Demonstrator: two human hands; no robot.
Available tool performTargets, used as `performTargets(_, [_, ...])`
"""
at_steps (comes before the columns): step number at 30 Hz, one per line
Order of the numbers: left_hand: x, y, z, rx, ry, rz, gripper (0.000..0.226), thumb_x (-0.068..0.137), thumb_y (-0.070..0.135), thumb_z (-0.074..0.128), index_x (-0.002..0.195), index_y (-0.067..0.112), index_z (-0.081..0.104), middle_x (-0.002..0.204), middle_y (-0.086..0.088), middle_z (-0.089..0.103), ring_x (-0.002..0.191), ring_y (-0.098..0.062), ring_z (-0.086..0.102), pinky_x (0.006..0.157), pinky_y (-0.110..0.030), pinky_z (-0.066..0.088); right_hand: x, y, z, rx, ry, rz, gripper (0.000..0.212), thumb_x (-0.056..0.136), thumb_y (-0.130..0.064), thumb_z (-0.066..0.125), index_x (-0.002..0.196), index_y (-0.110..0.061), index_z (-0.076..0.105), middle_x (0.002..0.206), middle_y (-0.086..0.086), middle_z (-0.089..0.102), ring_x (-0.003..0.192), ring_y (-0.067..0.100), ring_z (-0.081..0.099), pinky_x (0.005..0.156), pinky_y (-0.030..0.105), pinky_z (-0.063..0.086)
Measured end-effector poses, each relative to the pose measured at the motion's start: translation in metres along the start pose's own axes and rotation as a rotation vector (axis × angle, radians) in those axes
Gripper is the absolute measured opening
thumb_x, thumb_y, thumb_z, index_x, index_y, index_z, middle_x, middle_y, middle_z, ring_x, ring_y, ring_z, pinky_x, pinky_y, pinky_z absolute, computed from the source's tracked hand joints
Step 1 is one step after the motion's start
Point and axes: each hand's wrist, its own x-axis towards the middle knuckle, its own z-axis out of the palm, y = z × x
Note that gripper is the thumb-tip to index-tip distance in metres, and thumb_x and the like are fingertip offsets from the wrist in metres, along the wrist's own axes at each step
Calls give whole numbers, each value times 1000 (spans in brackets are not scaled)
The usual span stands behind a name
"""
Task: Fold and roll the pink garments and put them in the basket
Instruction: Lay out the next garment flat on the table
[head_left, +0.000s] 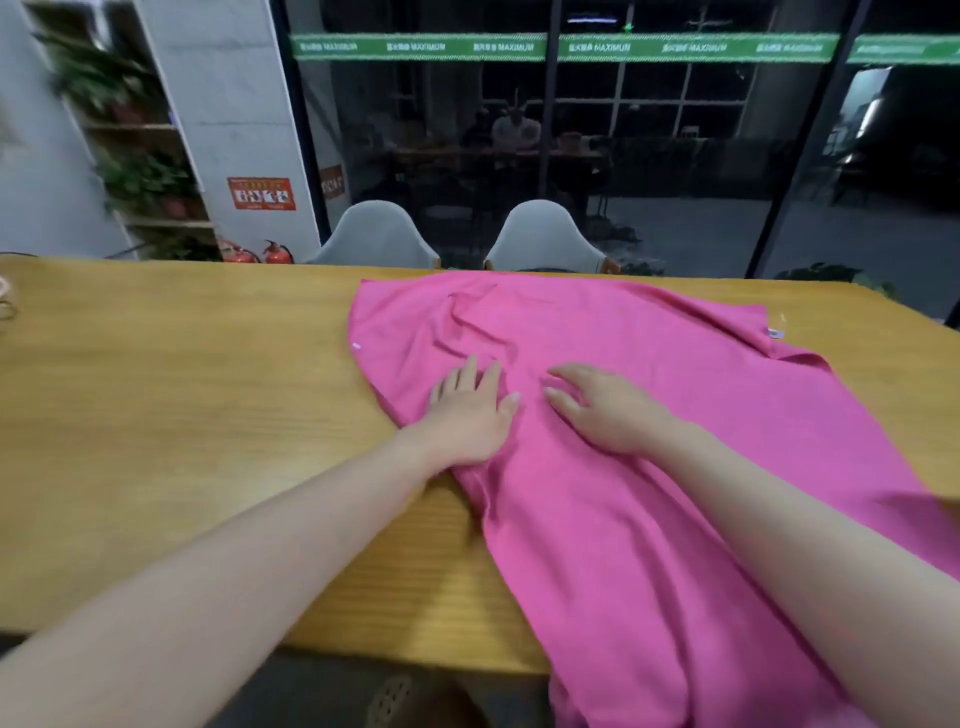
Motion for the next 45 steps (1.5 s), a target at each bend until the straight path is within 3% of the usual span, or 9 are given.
performTargets(5, [-64,-11,9,54,105,-112,74,105,59,23,162,13,15,168,-20,11,155,-35,12,126,-49,9,-28,-37,15,120,-31,32,58,105,-42,47,153,-10,41,158,11,43,145,26,40,119,34,30])
performTargets(13, [-110,-53,-15,140,-38,-92,88,94,80,17,164,27,9,171,-2,5,158,-25,3,127,-49,2,-57,-42,9,217,-138,46,82,97,-67,47,161,-19,27,165,0,30,151,18,30,124,33,20])
performTargets(16, [-121,-73,-21,160,-61,-90,90,92,83,16,164,29,4,171,0,0,158,-24,-1,127,-48,0,-63,-38,5,367,-164,76,70,102,-61,40,160,-21,31,165,-7,29,152,12,26,123,27,13])
performTargets(20, [-134,-111,-35,185,-82,-72,94,88,87,16,163,33,0,171,3,-3,158,-21,-3,127,-46,1,-66,-35,9,246,-119,16,58,108,-47,34,157,-16,37,165,0,31,153,15,25,125,27,10])
performTargets(26, [-137,-134,-69,299,-233,-231,87,97,72,31,164,22,9,171,-7,1,157,-29,5,127,-49,7,-65,-39,21,-35,-94,4,72,100,-65,35,158,-22,36,166,7,29,153,22,27,125,35,18])
performTargets(29, [-134,-80,-53,289,-102,-324,73,101,48,30,159,4,21,166,-25,12,154,-40,12,126,-51,9,-63,-56,22,-127,-11,13,64,101,-57,37,152,-19,46,156,10,45,143,28,42,117,41,34])
performTargets(33, [-145,-10,-7,-60,44,-367,77,106,51,23,159,-4,12,165,-31,3,155,-43,2,126,-51,-1,-63,-81,28,71,-27,-35,49,93,-59,47,121,-24,65,121,6,67,112,28,62,94,42,49])
performTargets(37, [-161,-19,7,-2,121,-279,83,101,65,11,163,9,10,169,-20,5,157,-34,4,127,-49,0,-69,-77,35,-53,-95,-22,70,101,-63,29,158,-22,35,165,5,31,151,22,28,122,40,23])
performTargets(45, [-186,-128,-27,125,69,-163,110,79,89,-7,164,22,11,171,0,5,157,-16,3,128,-43,4,-82,-66,29,-60,-105,-14,87,92,-78,22,160,-24,28,169,1,20,156,17,16,127,40,11])
